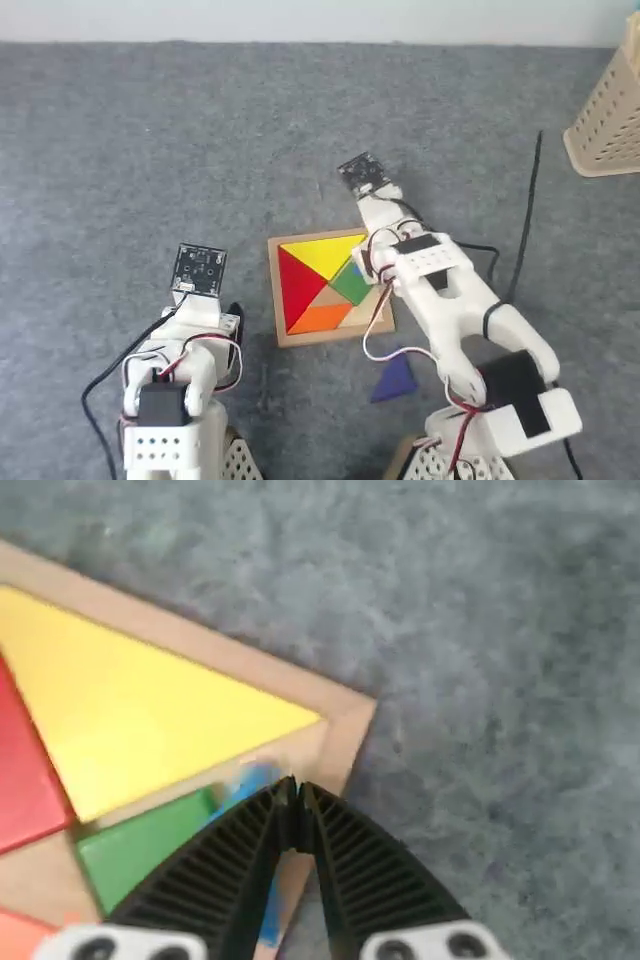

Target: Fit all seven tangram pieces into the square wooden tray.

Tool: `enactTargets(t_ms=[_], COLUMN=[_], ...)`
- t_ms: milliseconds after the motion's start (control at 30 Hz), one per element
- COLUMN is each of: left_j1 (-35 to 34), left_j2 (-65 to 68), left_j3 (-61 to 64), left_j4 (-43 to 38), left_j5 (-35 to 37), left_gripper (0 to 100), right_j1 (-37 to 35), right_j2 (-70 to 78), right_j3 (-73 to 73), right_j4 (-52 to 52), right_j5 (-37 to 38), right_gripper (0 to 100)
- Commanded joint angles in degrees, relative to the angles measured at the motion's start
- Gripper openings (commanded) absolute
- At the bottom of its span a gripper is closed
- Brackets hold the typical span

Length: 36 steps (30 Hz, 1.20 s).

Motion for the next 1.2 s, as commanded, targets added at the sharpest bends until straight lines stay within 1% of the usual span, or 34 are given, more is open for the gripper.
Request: enactTargets(t_ms=[0, 133, 300, 433, 633, 833, 1167], left_j1=[0.00, 0.00, 0.00, 0.00, 0.00, 0.00, 0.00], left_j2=[-0.88, -0.88, -0.88, -0.88, -0.88, -0.88, -0.88], left_j3=[-0.22, -0.22, -0.22, -0.22, -0.22, -0.22, -0.22], left_j4=[0.26, 0.26, 0.26, 0.26, 0.26, 0.26, 0.26], left_j5=[0.44, 0.44, 0.44, 0.44, 0.44, 0.44, 0.44], left_gripper=[13, 13, 13, 13, 13, 13, 13], right_j1=[1.10, 1.19, 0.66, -0.84, -4.26, -4.35, -4.44], right_j2=[-1.63, -5.76, -12.44, -14.02, -10.15, -4.70, 0.40], right_j3=[-3.16, -2.73, -0.62, 3.16, 3.25, 3.08, -1.67], right_j4=[-0.40, 0.04, 5.58, 5.58, 3.82, 0.75, 1.27], right_j5=[-1.32, -1.32, -1.41, -1.05, -0.79, 1.49, 1.85], right_gripper=[0.7, 0.7, 0.7, 0.7, 0.7, 0.7, 0.7])
